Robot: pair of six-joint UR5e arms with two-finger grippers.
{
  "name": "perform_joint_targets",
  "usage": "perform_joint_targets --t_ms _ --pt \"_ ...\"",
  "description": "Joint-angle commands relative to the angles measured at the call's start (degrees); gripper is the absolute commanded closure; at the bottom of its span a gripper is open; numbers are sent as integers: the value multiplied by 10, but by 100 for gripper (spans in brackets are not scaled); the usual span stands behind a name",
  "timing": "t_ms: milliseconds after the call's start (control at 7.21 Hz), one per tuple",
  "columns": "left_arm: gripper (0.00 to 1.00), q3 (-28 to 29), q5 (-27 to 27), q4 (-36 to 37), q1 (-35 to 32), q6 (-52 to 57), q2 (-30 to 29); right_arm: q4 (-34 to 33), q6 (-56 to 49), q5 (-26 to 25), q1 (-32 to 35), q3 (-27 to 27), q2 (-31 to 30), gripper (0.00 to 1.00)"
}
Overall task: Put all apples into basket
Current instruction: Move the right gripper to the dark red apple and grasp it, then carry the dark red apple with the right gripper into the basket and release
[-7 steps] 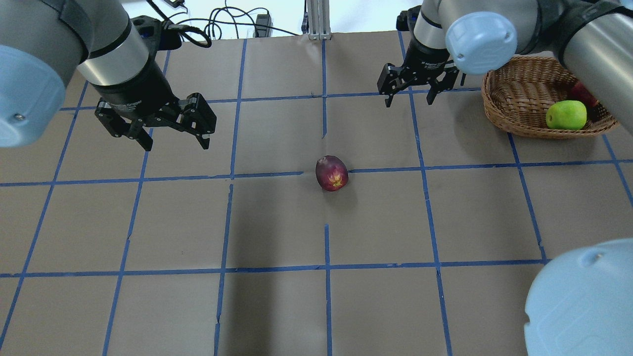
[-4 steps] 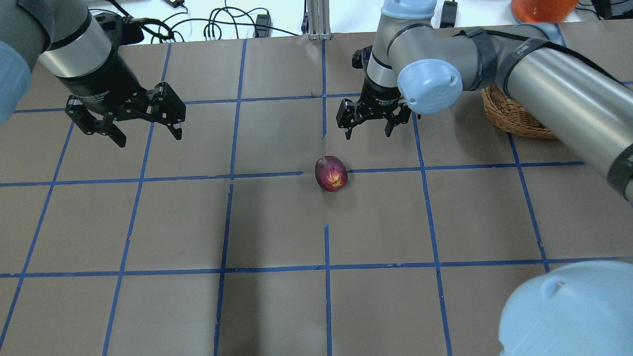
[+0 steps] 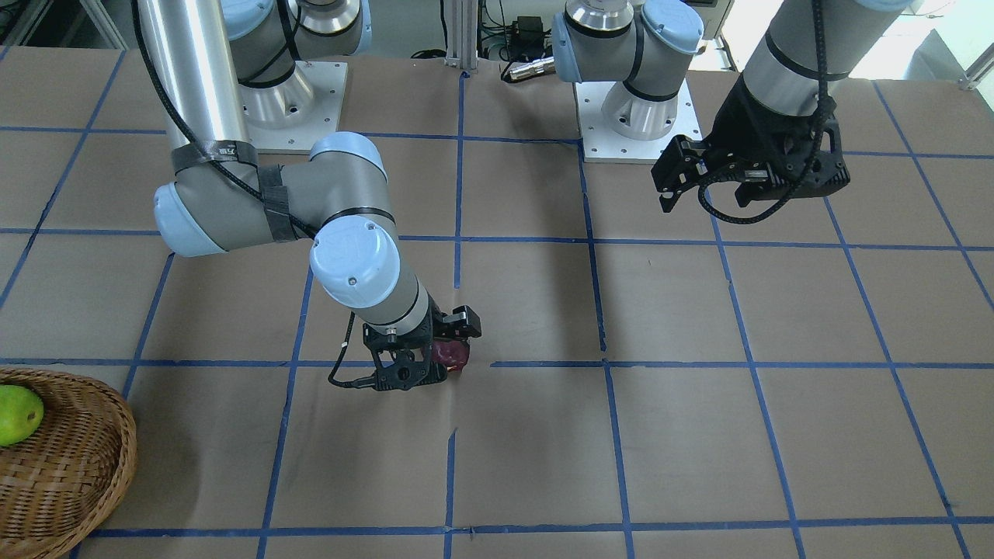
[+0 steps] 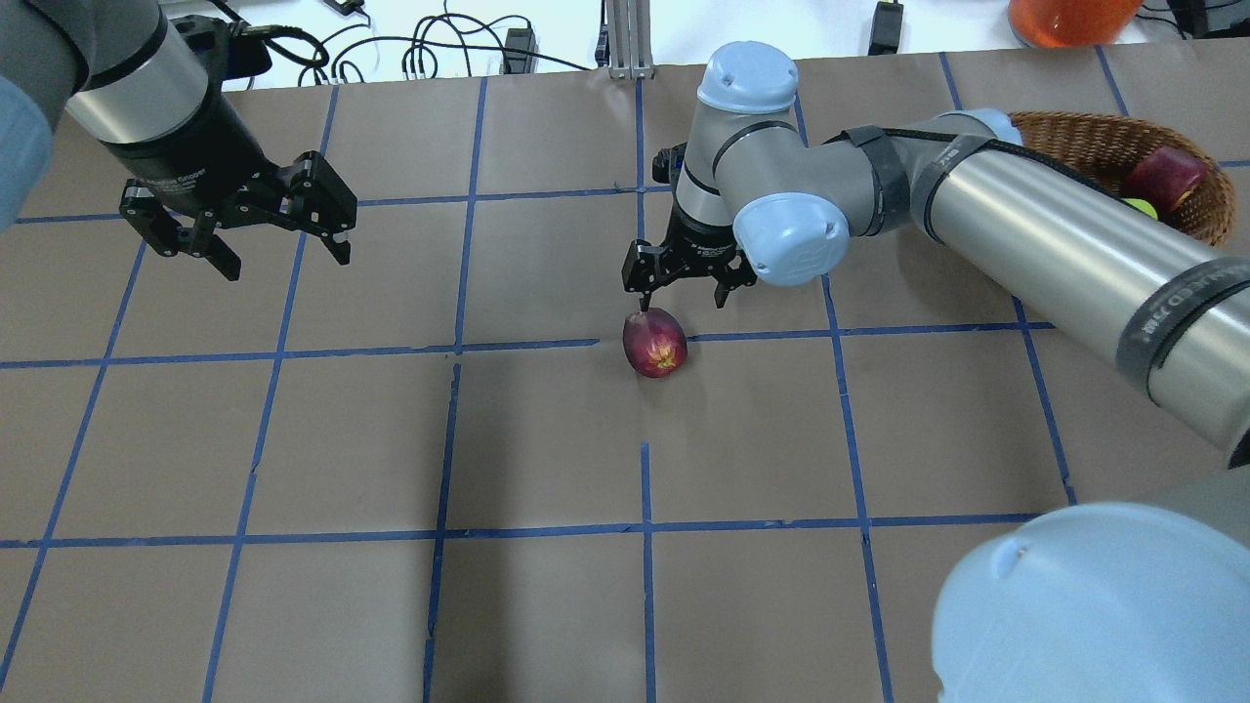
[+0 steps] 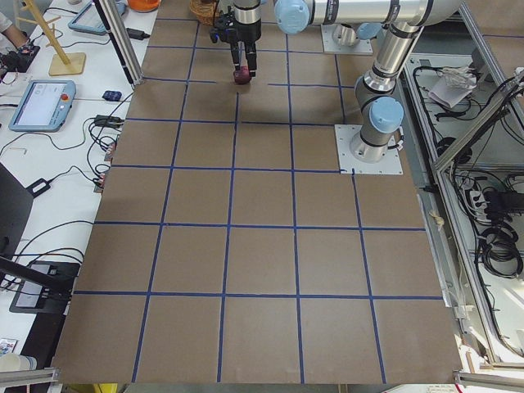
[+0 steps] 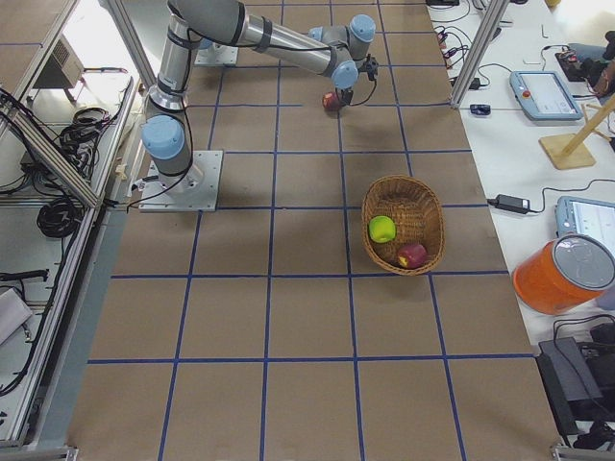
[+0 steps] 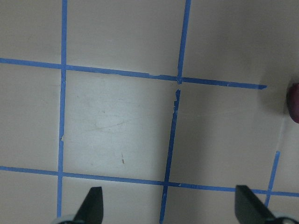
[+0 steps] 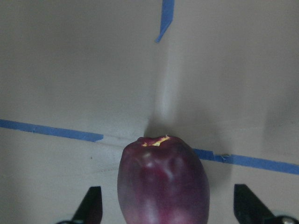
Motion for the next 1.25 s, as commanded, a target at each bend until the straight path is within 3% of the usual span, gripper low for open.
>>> perform_joint_targets --t_ms 0,277,555,694,832,971,1110 --pt "0 1 -1 0 1 2 3 -5 3 6 2 13 14 0" --pt "0 -12 -3 50 11 -5 -3 -36 3 9 2 34 22 0" --pt "0 17 -2 48 3 -4 14 -59 11 7 10 37 42 0" --pt "0 18 -4 16 0 -5 31 -76 16 5 11 37 40 54" --pt "0 30 2 17 0 -1 29 -77 18 0 11 31 36 93" --pt "0 24 3 20 13 0 11 -76 17 0 4 18 29 100" --pt "0 18 -4 22 10 -10 5 -51 17 -1 -6 -2 3 100"
